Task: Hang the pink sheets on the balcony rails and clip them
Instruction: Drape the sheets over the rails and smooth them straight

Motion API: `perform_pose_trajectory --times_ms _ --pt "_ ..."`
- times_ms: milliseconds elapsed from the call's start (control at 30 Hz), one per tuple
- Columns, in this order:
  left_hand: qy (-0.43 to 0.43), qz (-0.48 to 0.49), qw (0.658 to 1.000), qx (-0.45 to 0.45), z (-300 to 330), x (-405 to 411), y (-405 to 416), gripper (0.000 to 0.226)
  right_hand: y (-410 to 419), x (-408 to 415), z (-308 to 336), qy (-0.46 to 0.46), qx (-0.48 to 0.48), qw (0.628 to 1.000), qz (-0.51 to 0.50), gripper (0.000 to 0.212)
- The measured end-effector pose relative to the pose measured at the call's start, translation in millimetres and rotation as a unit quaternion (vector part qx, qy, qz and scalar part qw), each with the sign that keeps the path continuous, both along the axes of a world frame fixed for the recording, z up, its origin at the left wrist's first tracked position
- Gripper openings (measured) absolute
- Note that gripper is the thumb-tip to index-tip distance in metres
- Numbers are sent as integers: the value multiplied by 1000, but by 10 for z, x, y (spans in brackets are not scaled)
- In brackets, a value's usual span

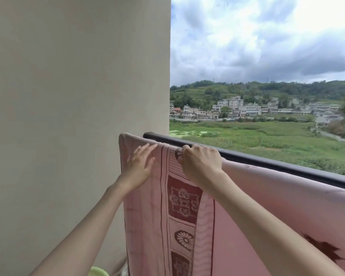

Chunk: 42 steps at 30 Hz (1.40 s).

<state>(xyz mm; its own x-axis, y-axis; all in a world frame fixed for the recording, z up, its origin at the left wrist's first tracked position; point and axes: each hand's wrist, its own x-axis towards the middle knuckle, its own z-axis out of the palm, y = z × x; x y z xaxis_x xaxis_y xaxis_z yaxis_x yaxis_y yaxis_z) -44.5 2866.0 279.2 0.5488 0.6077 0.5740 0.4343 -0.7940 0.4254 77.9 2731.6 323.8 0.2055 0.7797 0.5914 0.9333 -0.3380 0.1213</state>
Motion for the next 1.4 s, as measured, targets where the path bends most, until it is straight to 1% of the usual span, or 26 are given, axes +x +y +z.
perform_pose_trajectory --times_ms 67,133,167,233,300,367,433,467,533,633,667,733,867,933,1033,1133,1200,1233,1267,1300,1333,1367,1400 --pt "-65 -5 997 -33 46 -36 257 44 117 -62 58 3 11 1000 0 20" --pt "-122 -4 990 -69 47 -37 468 44 230 -88 82 9 23 1000 1 27" --pt "-135 -7 987 -88 53 47 456 45 180 -16 90 6 27 1000 -2 30" --pt "-133 -23 984 -117 96 182 413 48 86 105 135 -4 33 999 -7 32" --pt "-132 -44 985 -99 121 199 525 49 175 75 168 -17 40 999 -24 32" --pt "-164 -43 983 -74 178 205 633 46 271 2 213 -10 40 998 -37 30" --pt "-211 -48 972 -90 269 200 678 44 399 -36 239 2 42 998 -49 34" --pt "-230 -66 964 -118 334 212 642 45 374 -47 262 5 43 998 -55 36" --pt "-231 -122 948 -184 444 222 643 37 381 -87 286 3 45 997 -65 40" --pt "-223 -196 925 -235 596 270 396 10 163 -71 377 8 46 996 -74 39" --pt "-231 -210 919 -242 628 286 322 8 118 -69 397 8 46 996 -73 38" --pt "-247 -217 912 -247 688 329 185 13 13 -82 442 4 43 996 -71 37" --pt "-258 -208 916 -228 726 456 -40 13 -206 -53 481 22 43 997 -60 32" --pt "-279 -211 909 -226 779 544 -170 16 -350 49 500 42 60 996 -48 29" --pt "-286 -198 919 -183 888 705 -305 19 -494 192 590 59 109 992 -31 28" --pt "-316 -212 911 -160 916 859 -484 21 -619 294 643 78 133 988 -22 32" --pt "-331 -226 897 -188 829 950 -717 13 -830 356 606 64 104 992 -31 37" --pt "-329 -248 881 -232 754 978 -812 3 -927 398 571 57 84 994 -43 37" --pt "-317 -279 861 -284 658 1007 -871 20 -1019 439 536 49 65 995 -56 37" --pt "-289 -323 836 -335 549 1030 -927 43 -1117 474 509 41 58 995 -65 37" --pt "-245 -365 820 -366 428 1037 -950 61 -1180 491 492 36 60 995 -69 36" --pt "-199 -397 809 -385 310 1041 -971 68 -1218 503 487 32 69 995 -65 37" --pt "-166 -413 804 -394 228 1080 -1100 67 -1339 554 497 32 78 995 -59 37"
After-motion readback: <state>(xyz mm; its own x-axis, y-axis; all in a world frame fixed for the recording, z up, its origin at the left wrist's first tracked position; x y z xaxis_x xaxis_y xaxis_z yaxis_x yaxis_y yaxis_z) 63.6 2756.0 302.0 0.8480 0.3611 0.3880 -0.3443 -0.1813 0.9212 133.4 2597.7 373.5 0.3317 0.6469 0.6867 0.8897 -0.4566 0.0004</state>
